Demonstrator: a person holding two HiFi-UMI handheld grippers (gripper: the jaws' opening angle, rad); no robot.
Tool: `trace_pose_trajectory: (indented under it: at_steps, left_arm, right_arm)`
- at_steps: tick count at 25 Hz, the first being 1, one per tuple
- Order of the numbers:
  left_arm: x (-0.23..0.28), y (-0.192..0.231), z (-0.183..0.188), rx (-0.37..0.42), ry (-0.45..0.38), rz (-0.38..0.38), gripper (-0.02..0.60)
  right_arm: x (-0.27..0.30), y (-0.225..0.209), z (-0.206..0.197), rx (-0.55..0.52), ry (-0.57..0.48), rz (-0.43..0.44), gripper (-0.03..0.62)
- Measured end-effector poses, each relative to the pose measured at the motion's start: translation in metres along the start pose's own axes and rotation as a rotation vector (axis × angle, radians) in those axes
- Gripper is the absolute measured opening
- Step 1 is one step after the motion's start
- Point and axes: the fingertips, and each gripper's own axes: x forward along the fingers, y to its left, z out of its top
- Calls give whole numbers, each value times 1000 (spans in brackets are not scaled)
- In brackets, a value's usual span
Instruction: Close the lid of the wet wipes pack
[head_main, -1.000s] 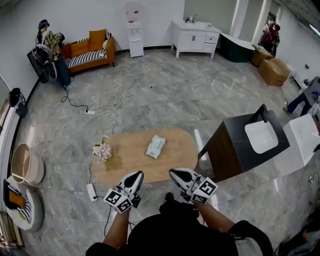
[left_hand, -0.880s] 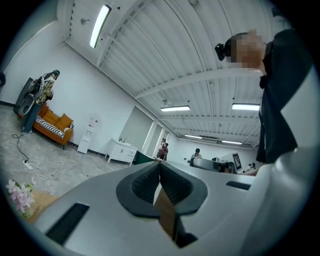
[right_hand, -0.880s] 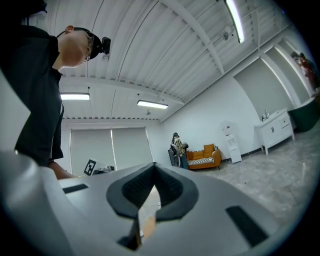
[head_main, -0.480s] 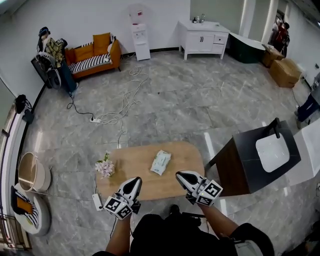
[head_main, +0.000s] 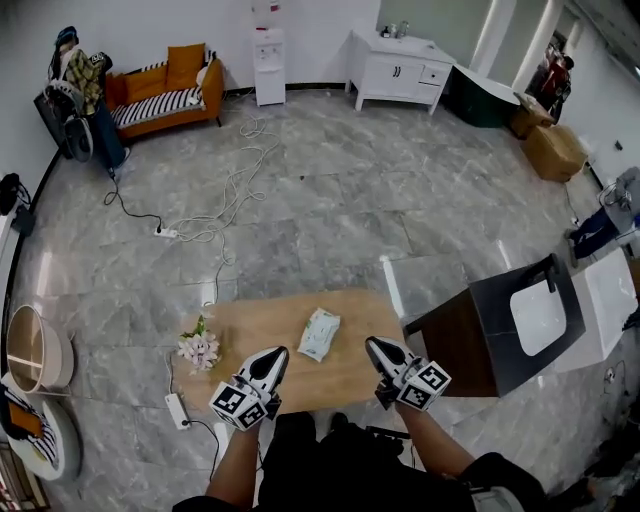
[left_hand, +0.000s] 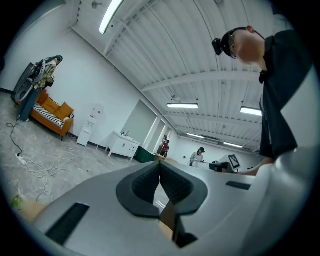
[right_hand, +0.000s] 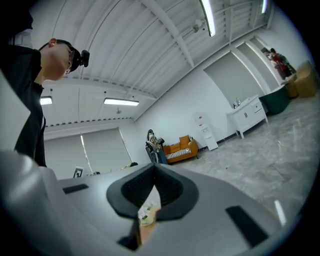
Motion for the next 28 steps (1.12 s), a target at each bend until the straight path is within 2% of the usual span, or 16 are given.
trace_pose_trajectory:
  at_steps: [3,8,10,13,16,21,28]
  left_arm:
    - [2,34,-2,-37,7,-4,15]
    - [23,88,-19,1,60,-25,15]
    - [30,102,-33,-14,84,-30,17]
    - [26,103,-66,-44,164,-23,17]
    - [36,119,-94,-16,219,-13,17]
    - [50,153,-133,-38,259,56,17]
    - [62,193,-194,-100,309,131,17]
  right_arm:
    - [26,-8,-9,-7,43,-40,11]
    - [70,-36,-25,-41,63,-80,12]
    - [75,-50,-33,-46,74,-109,12]
    - [62,-61,-56,12,124,-159,12]
    - [63,-87,-76,47,144,-172,14]
    - [76,-135,-116,105,169,-159,26]
    - [103,-192,-199,223,268,-161,64]
